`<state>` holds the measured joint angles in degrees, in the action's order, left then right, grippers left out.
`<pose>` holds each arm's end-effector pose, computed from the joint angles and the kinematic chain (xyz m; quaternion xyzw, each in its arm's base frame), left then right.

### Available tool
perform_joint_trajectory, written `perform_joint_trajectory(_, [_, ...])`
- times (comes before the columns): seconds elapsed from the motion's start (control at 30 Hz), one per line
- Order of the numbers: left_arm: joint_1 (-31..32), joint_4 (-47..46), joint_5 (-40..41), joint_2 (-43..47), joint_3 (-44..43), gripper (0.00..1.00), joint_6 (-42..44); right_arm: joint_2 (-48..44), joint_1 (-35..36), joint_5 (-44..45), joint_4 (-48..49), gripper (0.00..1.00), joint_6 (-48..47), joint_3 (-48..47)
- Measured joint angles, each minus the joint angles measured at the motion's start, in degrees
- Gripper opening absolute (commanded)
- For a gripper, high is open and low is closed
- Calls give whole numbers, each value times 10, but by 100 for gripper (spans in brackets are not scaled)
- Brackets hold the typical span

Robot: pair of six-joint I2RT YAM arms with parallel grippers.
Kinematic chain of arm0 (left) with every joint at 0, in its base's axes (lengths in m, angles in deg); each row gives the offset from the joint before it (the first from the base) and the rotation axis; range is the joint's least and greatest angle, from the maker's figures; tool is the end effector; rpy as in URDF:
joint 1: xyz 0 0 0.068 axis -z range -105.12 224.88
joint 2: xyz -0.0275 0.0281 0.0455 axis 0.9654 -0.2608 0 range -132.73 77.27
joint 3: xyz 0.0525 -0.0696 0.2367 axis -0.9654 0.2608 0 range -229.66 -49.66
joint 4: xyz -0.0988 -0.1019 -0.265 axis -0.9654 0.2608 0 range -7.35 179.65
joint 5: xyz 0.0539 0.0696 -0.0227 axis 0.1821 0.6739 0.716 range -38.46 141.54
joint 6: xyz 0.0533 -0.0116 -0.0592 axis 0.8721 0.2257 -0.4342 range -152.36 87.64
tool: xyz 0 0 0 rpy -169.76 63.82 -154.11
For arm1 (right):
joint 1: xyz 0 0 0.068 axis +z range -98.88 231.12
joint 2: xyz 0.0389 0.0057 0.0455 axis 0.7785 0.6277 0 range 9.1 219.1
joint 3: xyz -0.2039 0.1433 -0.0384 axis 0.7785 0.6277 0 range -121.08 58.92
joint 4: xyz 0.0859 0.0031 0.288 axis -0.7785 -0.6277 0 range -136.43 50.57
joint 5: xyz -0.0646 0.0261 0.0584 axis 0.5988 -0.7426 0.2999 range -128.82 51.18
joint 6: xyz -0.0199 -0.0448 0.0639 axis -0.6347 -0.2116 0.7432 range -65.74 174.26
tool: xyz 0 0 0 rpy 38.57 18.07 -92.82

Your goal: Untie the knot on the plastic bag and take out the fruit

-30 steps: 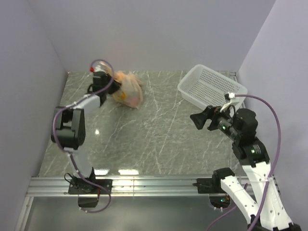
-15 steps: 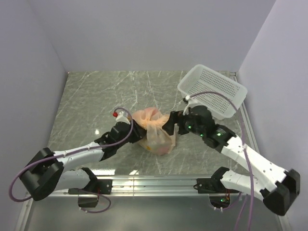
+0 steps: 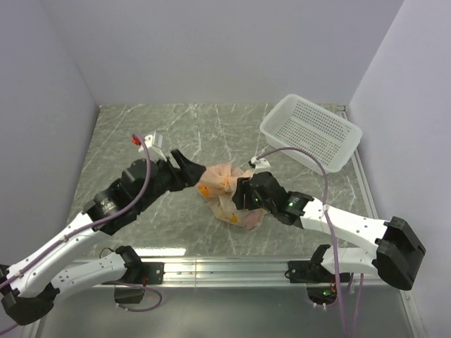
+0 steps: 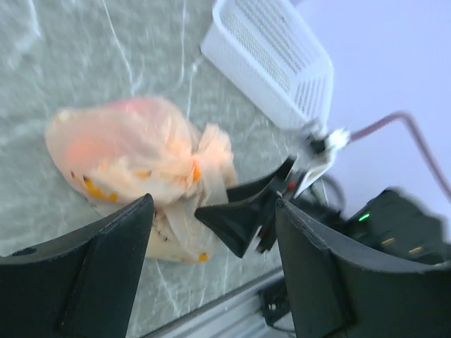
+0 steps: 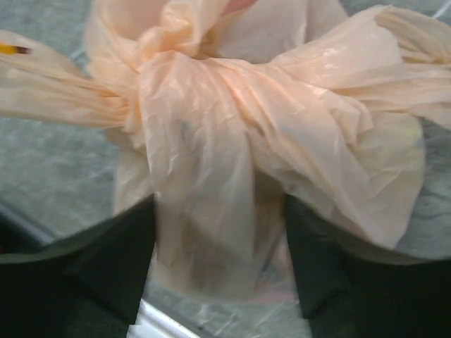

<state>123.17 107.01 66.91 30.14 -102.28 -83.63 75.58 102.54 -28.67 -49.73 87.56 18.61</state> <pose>0.1919 -0.1876 0.3328 -0.0987 0.8038 -0.3699 0.4553 0.2099 0.2435 0.1789 -0.1007 0.8845 0.2439 0.3847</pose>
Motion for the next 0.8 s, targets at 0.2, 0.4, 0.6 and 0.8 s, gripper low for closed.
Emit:
perform_joint_trajectory(0.2, [-10, 52, 37, -141, -163, 74, 72, -10, 5, 33, 39, 0, -31, 38])
perform_joint_trajectory(0.4, [-28, 66, -10, -357, -238, 71, 106, -64, 19, 50, 83, 0, -69, 95])
perform_joint_trajectory(0.6, [-30, 75, -83, -458, -228, 66, 94, -72, 46, 87, 116, 0, -105, 115])
perform_joint_trajectory(0.8, [-32, 22, -131, -456, -182, 46, 53, -47, 84, 134, 130, 0, -125, 111])
